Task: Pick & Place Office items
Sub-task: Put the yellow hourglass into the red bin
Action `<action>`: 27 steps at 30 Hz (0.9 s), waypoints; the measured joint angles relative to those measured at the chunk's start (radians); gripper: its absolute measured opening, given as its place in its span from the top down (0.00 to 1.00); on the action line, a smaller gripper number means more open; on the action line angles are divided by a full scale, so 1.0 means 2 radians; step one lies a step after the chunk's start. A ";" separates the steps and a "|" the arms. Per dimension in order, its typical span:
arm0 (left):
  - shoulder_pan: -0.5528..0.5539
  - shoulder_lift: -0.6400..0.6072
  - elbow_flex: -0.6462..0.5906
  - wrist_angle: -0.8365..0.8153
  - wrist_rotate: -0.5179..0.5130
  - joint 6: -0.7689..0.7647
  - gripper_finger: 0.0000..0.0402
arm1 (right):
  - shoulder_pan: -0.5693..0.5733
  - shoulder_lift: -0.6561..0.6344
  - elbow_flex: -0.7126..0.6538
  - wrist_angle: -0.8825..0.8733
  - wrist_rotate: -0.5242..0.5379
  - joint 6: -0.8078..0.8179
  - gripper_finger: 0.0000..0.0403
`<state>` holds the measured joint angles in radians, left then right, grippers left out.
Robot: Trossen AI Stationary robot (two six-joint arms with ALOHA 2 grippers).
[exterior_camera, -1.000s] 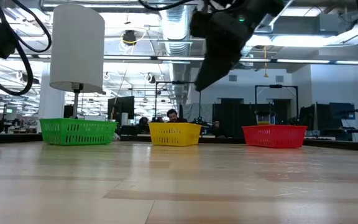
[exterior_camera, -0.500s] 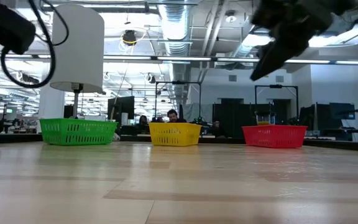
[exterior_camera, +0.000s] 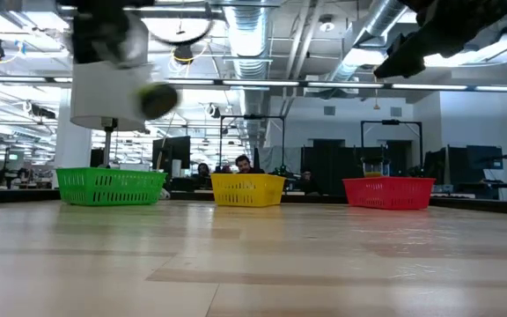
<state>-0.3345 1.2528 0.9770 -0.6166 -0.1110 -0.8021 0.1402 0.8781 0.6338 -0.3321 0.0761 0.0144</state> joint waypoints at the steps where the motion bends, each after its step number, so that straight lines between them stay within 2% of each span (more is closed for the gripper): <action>1: 0.016 0.012 0.014 0.006 0.003 0.034 0.50 | 0.000 -0.001 0.000 -0.001 0.000 -0.006 0.47; 7: 0.091 0.120 0.127 0.014 0.020 0.242 0.50 | -0.002 -0.021 0.000 -0.043 0.000 -0.011 0.47; 13: 0.139 0.239 0.228 0.017 0.021 0.399 0.49 | -0.001 -0.066 0.000 -0.121 0.001 0.047 0.47; 17: 0.166 0.316 0.291 0.029 0.028 0.417 0.50 | -0.002 -0.086 0.000 -0.151 0.005 0.055 0.47; 21: 0.178 0.382 0.350 0.028 0.069 0.454 0.49 | -0.003 -0.091 0.000 -0.150 0.008 0.055 0.47; 24: 0.179 0.407 0.384 0.015 0.101 0.467 0.48 | -0.003 -0.091 0.000 -0.150 0.008 0.055 0.47; 27: 0.180 0.416 0.392 -0.007 0.108 0.474 0.50 | -0.003 -0.091 0.000 -0.150 0.008 0.055 0.47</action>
<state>0.0265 2.0840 1.7607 -0.6303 0.1059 0.1463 0.1333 0.6971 0.6342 -0.6327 0.0914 0.1242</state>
